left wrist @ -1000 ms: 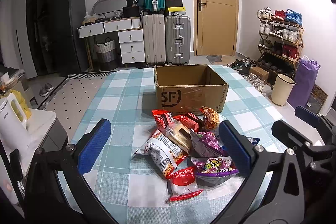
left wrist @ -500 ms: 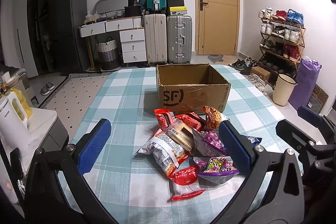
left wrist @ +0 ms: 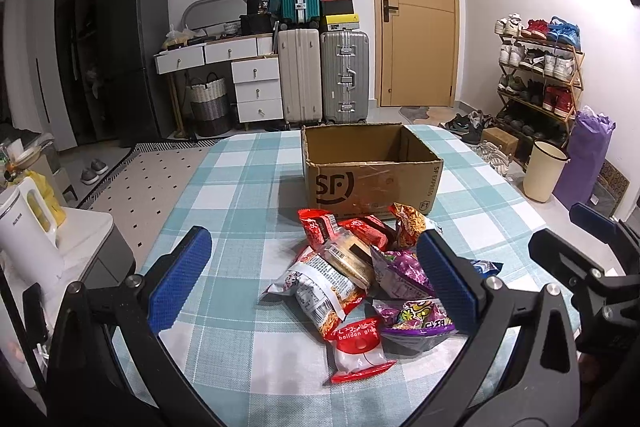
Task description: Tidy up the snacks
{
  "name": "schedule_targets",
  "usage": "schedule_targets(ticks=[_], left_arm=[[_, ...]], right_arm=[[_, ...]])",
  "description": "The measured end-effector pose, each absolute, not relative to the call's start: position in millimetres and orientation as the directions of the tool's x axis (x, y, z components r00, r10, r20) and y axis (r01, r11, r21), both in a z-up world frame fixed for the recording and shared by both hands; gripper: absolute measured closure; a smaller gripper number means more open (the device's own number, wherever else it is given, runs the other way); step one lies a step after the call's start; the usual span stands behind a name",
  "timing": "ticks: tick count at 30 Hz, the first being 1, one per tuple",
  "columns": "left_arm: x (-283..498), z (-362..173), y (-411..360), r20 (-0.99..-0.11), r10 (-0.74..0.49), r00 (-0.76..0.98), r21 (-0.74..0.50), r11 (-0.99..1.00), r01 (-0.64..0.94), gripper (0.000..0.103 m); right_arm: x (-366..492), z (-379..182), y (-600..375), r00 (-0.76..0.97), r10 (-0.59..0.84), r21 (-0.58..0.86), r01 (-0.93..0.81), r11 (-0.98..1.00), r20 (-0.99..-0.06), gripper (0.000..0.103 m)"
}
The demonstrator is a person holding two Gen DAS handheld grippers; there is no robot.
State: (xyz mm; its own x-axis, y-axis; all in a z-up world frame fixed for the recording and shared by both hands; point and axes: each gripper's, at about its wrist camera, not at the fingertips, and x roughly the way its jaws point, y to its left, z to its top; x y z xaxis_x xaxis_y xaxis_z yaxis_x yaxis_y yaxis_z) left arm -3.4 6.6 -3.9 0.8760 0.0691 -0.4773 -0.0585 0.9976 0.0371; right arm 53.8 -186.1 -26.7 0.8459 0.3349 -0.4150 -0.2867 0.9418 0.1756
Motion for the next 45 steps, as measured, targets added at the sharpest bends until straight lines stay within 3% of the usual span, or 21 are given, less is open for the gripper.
schedule_targets(ticks=[18,45], left_arm=[[-2.6,-6.0,7.8,-0.482,0.070,0.873,0.038,0.998,-0.059,0.001],[11.2,-30.9,15.1,-0.531,0.064,0.845,0.023,0.998,-0.061,0.001]], right_arm=[[53.0,-33.7,-188.7,0.836,0.346,0.181,-0.296,0.938,-0.425,0.000],[90.9,-109.3,-214.0,0.753,0.349,0.281,-0.224,0.933,-0.558,0.000]])
